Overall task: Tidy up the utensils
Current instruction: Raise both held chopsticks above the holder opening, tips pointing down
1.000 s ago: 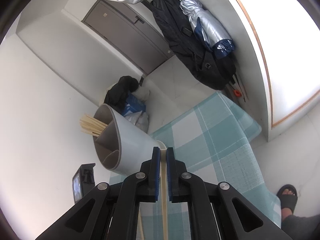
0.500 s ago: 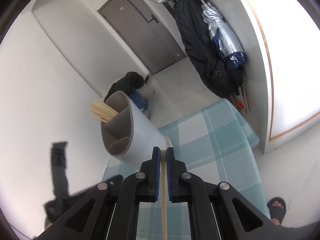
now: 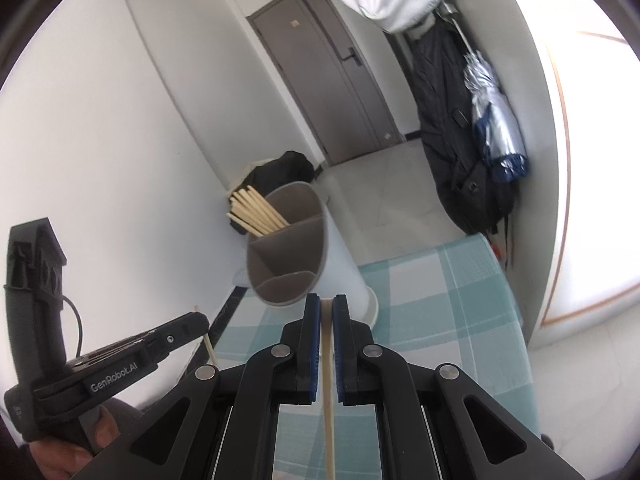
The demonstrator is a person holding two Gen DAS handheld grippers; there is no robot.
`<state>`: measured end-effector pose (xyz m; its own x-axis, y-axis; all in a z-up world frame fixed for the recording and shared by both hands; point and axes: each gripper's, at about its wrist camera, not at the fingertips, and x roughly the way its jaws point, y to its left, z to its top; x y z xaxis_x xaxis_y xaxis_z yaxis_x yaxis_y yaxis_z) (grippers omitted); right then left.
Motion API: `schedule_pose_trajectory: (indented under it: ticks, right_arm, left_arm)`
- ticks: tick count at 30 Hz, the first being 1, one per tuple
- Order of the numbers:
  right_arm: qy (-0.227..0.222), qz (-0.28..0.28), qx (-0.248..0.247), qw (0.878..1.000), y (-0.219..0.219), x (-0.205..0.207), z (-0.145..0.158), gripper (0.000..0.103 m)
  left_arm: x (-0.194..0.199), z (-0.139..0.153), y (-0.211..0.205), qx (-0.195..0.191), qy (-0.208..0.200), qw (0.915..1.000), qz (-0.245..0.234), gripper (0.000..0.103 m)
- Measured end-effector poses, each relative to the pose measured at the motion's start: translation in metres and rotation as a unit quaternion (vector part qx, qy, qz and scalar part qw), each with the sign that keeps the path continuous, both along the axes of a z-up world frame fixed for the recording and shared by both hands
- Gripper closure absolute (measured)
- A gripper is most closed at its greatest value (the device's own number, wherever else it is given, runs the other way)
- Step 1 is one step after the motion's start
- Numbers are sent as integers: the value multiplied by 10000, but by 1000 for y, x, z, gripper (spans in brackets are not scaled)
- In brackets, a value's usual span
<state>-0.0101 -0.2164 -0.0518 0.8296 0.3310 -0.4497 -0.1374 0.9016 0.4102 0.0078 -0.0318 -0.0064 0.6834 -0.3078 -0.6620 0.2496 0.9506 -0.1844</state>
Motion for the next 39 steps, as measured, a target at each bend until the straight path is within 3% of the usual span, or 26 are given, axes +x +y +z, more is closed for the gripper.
schedule_pose_trajectory:
  ticks: [8,14,26,39]
  right_arm:
    - [-459,79,-487,9977,23,-21,18,98]
    - [-560,38,-677,9961,31,-29,22,98]
    - [-620,-107,-612,9961,28,-36,30,98]
    - [-614,-258,-519,9964,10,-14,43,98]
  left_arm:
    - [-8,5,6,-55,-14,9998,-199,102]
    - [-8,9,8,-76,-18,9994,-350,102]
    - [-5,22,-1,-97,-19,9975,-703,103]
    - [14,45,-17,-180,186,9953,-929,103]
